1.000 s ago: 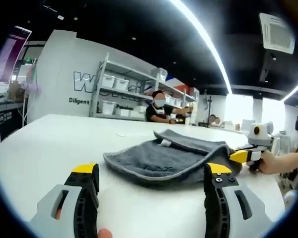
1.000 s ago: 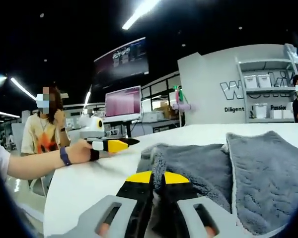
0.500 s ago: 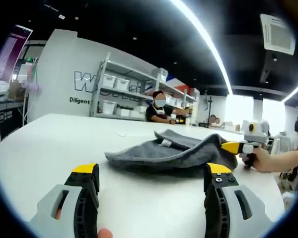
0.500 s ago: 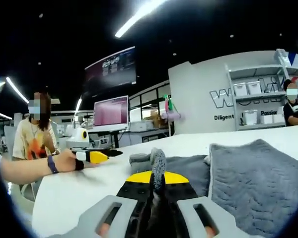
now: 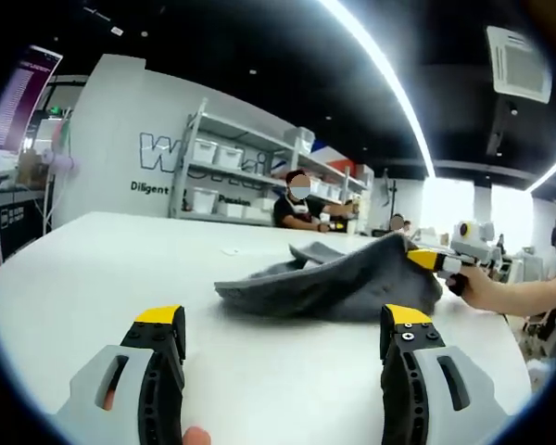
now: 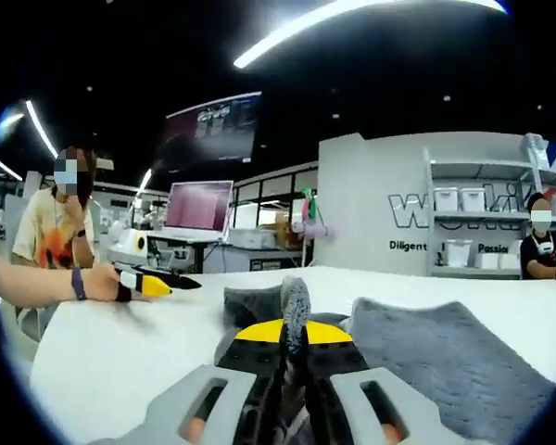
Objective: Fold the towel on the table until its edges align and the towel forms a compact rectangular stack.
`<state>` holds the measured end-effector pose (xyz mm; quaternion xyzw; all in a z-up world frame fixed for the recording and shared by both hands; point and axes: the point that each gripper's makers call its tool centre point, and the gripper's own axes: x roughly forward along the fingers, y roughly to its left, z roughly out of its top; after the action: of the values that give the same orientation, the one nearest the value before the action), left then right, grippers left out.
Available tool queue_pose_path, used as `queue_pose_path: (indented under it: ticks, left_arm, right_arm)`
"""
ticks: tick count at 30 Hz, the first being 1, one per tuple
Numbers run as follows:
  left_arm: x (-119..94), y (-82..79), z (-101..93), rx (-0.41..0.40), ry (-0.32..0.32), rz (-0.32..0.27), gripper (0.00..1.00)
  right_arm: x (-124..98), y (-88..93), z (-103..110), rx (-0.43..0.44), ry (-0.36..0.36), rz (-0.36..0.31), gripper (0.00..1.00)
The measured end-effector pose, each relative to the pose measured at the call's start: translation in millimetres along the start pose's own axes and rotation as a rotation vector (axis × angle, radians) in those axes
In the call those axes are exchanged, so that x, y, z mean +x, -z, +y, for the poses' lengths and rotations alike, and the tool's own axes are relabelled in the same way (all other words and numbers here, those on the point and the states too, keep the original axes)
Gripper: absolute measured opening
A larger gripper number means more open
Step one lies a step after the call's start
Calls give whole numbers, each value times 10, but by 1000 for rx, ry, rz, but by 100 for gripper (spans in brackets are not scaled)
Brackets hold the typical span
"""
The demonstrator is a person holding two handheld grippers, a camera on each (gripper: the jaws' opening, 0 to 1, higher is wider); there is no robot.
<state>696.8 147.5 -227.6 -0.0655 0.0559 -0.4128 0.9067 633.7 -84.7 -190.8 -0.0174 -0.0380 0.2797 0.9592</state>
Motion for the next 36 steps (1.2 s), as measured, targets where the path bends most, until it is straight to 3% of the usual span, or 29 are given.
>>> queue_pose_path:
  ticks: [8,12,26,36]
  left_arm:
    - [-4,7,-6,4,-3,3,84]
    - [-2,3,1,3,-3,3,84]
    - [-9,18,-14,2,-6,4,84]
    - [-1,11,14,3,-6,5,84]
  right_arm:
    - [-130,-143,-454,68,75,-86,2]
    - [-259,-145,-789,218,148,-149,2]
    - [-593,-105,-1300,244,282,-160,2]
    - [-846,-59,-1546,189,361,-121,2]
